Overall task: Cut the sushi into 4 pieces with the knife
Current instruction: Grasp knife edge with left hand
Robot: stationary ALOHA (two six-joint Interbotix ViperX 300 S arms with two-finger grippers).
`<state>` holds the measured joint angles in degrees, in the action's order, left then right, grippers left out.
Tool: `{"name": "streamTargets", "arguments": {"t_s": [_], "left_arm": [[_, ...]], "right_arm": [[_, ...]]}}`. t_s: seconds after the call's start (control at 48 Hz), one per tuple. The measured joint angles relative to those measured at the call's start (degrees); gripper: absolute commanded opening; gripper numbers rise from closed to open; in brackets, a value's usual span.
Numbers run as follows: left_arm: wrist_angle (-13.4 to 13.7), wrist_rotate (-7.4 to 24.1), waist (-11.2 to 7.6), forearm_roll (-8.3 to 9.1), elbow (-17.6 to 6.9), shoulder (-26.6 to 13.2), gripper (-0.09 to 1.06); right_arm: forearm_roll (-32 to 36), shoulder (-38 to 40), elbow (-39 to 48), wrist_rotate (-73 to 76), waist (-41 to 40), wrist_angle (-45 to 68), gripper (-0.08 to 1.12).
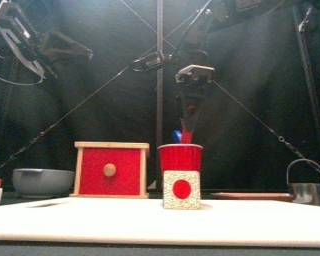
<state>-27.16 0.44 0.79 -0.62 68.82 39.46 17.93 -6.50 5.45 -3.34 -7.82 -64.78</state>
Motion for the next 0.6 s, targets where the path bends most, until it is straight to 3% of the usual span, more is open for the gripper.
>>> {"name": "streamTargets", "arguments": {"t_s": [0.146,0.354,0.479,0.604], "left_arm": [[-0.09,0.00,0.79,0.00,-0.09,0.00,0.17],[-1.85,-0.26,4.57,0.00,-0.88,0.00,0.59],[-5.89,0.18,5.10,0.00,-1.32,0.00,0.80],[-10.37,1.23,6.42,1.32,-3.60,-0.18,0.88]], "right_arm": [[0.09,4.22,-1.41,1.23,0.09,-2.64,0.08],[0.18,16.79,1.14,4.83,3.25,0.53,0.08],[0.88,23.73,7.82,8.79,6.33,8.61,0.08],[2.55,31.55,18.46,13.54,6.68,22.94,0.08]]}}
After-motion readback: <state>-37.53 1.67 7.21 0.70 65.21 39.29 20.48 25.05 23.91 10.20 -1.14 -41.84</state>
